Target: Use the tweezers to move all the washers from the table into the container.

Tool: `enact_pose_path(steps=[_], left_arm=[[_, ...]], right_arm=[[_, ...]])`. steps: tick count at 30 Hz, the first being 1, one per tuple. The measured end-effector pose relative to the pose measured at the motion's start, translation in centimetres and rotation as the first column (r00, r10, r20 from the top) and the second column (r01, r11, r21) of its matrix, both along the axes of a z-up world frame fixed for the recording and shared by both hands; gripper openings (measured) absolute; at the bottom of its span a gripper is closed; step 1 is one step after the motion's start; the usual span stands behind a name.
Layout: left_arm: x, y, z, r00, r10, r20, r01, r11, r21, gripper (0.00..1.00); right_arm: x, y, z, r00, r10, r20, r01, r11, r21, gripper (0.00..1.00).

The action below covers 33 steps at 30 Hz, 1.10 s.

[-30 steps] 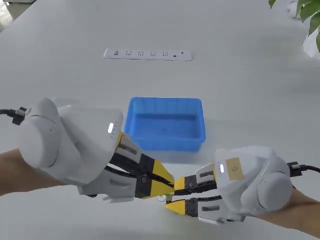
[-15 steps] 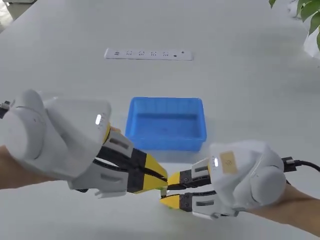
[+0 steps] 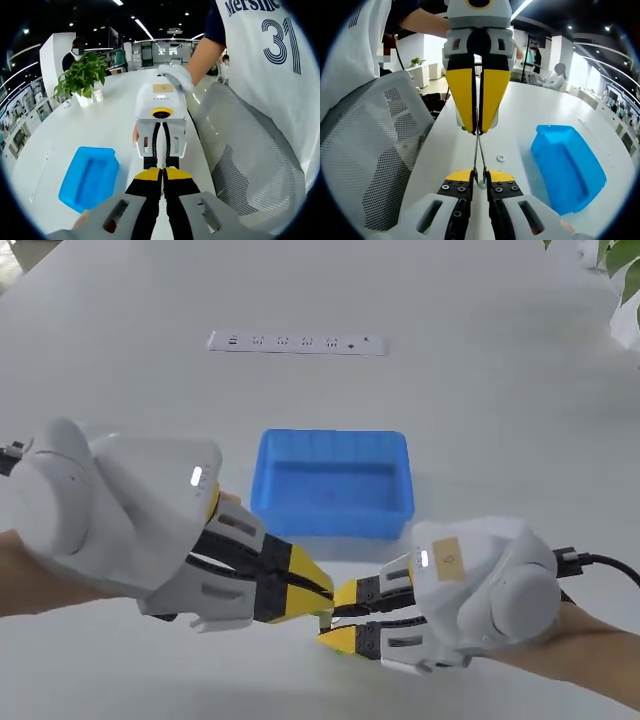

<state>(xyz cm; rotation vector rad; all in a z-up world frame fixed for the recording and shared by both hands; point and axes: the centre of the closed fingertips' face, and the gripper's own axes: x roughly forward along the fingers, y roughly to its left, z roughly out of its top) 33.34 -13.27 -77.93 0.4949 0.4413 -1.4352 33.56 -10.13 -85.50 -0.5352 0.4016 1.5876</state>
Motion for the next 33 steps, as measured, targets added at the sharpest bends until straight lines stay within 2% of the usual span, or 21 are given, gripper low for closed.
enact_pose_path(steps=[4,13,18,23,33], left_arm=[[0.2,0.1,0.0,1.000,0.008,-0.012,-0.009,1.000,-0.005,0.05],[0.4,-0.1,0.0,1.000,0.015,-0.017,-0.015,1.000,-0.010,0.05],[0.6,-0.1,0.0,0.999,0.024,-0.032,-0.025,1.000,-0.016,0.05],[0.4,-0.2,0.0,0.999,0.017,-0.039,-0.017,1.000,-0.011,0.05],[0.5,0.1,1.5,0.998,0.019,-0.052,-0.020,1.000,-0.017,0.05]], right_arm=[[0.1,0.0,-0.1,1.000,-0.006,-0.008,0.006,1.000,0.004,0.11],[0.1,0.0,-0.2,1.000,-0.011,-0.019,0.011,1.000,-0.007,0.11],[0.2,-0.1,-0.3,0.999,-0.023,-0.025,0.023,1.000,-0.010,0.10],[0.1,-0.1,-0.3,0.999,-0.021,-0.024,0.021,1.000,-0.016,0.10],[0.1,0.2,1.2,1.000,-0.010,-0.022,0.010,1.000,0.007,0.10]])
